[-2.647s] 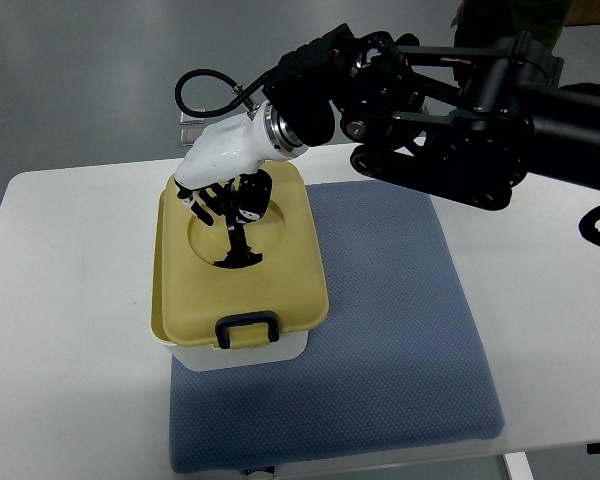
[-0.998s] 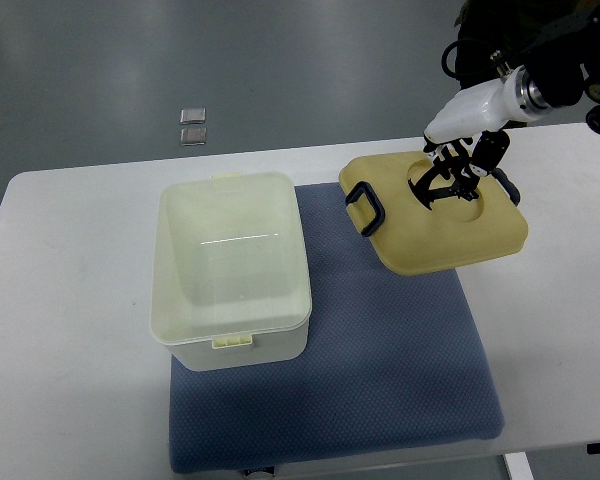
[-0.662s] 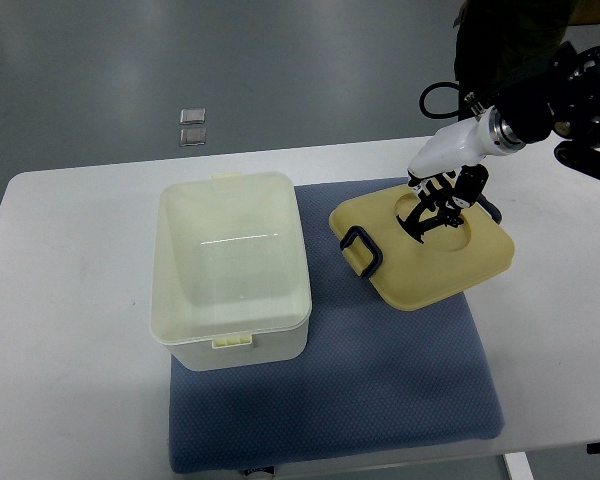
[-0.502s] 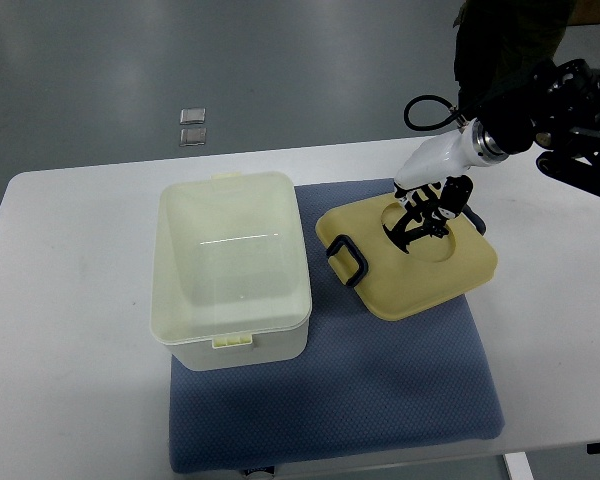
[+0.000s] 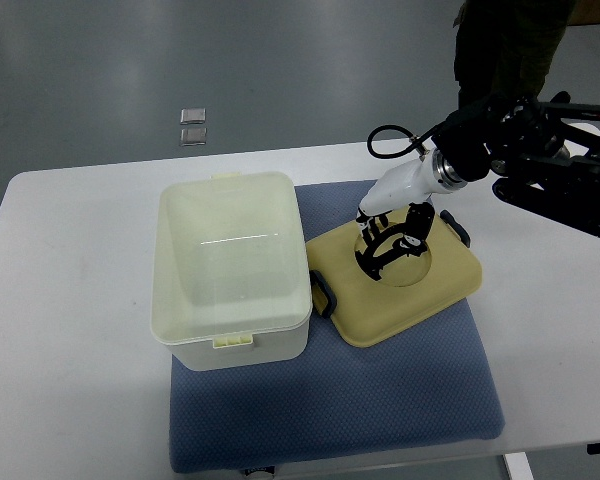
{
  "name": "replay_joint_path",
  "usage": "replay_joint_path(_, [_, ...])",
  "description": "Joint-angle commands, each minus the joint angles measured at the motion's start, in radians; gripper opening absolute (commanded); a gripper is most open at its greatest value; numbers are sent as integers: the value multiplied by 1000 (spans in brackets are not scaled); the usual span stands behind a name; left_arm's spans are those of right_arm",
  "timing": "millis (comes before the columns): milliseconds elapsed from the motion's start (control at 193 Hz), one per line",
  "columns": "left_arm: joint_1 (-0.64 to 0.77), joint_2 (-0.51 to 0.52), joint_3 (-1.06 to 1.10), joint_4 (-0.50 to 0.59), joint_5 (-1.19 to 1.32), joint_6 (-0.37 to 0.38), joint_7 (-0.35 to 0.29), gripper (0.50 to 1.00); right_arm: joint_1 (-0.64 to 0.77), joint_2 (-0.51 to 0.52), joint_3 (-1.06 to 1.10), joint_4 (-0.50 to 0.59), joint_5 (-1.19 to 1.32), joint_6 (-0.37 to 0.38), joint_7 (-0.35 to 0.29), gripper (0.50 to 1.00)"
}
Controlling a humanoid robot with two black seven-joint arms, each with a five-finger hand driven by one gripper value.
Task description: Open white storage box with right hand
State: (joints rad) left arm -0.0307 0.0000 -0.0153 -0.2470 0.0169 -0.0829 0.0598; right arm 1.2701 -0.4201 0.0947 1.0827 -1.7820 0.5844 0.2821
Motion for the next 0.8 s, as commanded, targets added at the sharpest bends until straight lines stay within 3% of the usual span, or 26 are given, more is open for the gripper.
replay_joint_path(0, [0, 0, 0, 0, 0, 0, 0, 1000, -5, 4, 28, -10, 24, -1, -1, 919])
replay_joint_path(150, [0, 0, 0, 0, 0, 0, 0, 1000, -6, 0, 118, -37, 82, -1, -9, 921])
replay_joint_path(346, [0, 0, 0, -6, 0, 0, 0, 1000, -70, 7, 369, -158, 343, -29, -44, 921])
replay_joint_path(419, [0, 0, 2, -8, 0, 0, 0, 1000, -140, 32, 545, -231, 586, -110, -63, 921])
replay_joint_path(476, [0, 0, 0, -6, 0, 0, 0, 1000, -228, 70, 712, -299, 916, -193, -116, 921])
replay_joint_path(527, [0, 0, 0, -6, 0, 0, 0, 1000, -228, 70, 712, -299, 917, -193, -116, 921])
replay_joint_path(533, [0, 0, 0, -8, 0, -1, 2, 1000, -317, 110, 840, -329, 1280, -266, -167, 921])
replay_joint_path(595, [0, 0, 2, -12, 2, -2, 0, 1000, -435, 158, 941, -333, 1743, -334, -182, 923])
replay_joint_path(667, [0, 0, 2, -12, 2, -2, 2, 1000, -520, 176, 944, -333, 1994, -336, -166, 924])
replay_joint_path(796, [0, 0, 2, -9, 2, -2, 0, 1000, -589, 214, 942, -333, 2023, -261, -109, 924])
